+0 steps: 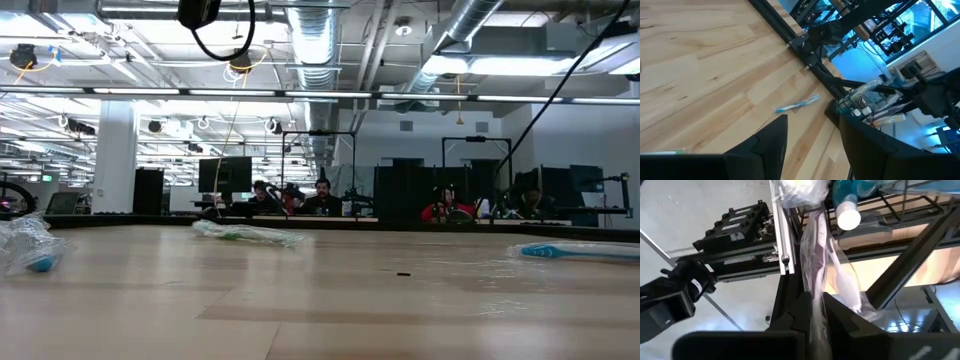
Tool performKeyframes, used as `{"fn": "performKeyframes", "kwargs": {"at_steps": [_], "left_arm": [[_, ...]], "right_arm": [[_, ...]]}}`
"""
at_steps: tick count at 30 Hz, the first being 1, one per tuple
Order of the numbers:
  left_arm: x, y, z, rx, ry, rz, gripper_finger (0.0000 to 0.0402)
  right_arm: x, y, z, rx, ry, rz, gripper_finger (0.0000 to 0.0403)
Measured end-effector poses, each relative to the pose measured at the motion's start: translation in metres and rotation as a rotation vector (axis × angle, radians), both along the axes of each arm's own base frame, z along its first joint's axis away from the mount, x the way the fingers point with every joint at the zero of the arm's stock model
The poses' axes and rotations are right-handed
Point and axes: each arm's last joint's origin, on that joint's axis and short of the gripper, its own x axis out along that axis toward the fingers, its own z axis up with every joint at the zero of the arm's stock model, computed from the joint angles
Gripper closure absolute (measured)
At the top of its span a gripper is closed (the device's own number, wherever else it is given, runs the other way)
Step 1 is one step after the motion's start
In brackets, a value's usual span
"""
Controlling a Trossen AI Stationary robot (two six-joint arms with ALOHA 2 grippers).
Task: Pick & Place toothbrushing station
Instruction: Put the purple toothbrush into the black organizer
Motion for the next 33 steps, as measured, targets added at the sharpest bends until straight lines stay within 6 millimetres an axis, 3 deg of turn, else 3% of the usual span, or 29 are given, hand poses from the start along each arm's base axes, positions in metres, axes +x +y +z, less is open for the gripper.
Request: {"fn": "performKeyframes", "kwargs": {"at_steps": [5,12,17,33], "left_arm": [[0.000,-0.001,0.001,-0.004,-0.007,-0.004,0.0227],[-0.001,-0.003,0.001,-0.006,-0.013,-0.007,0.0227],[0.000,-0.003,0.002,-0.012,-0.019,-0.005,0.0227],[0.000,-0.003,0.003,-0.015,-0.031,0.005,0.0227]], "right_arm": [[0.000,0.001,-0.009,-0.013,0.006,0.009,0.0393],[-0.001,0.000,-0.028,-0.039,0.028,0.010,0.0368],[-0.002,0.003,-0.043,-0.018,0.034,0.015,0.0391],[-0.001,0.002,-0.043,-0.016,0.029,0.038,0.0351]]}}
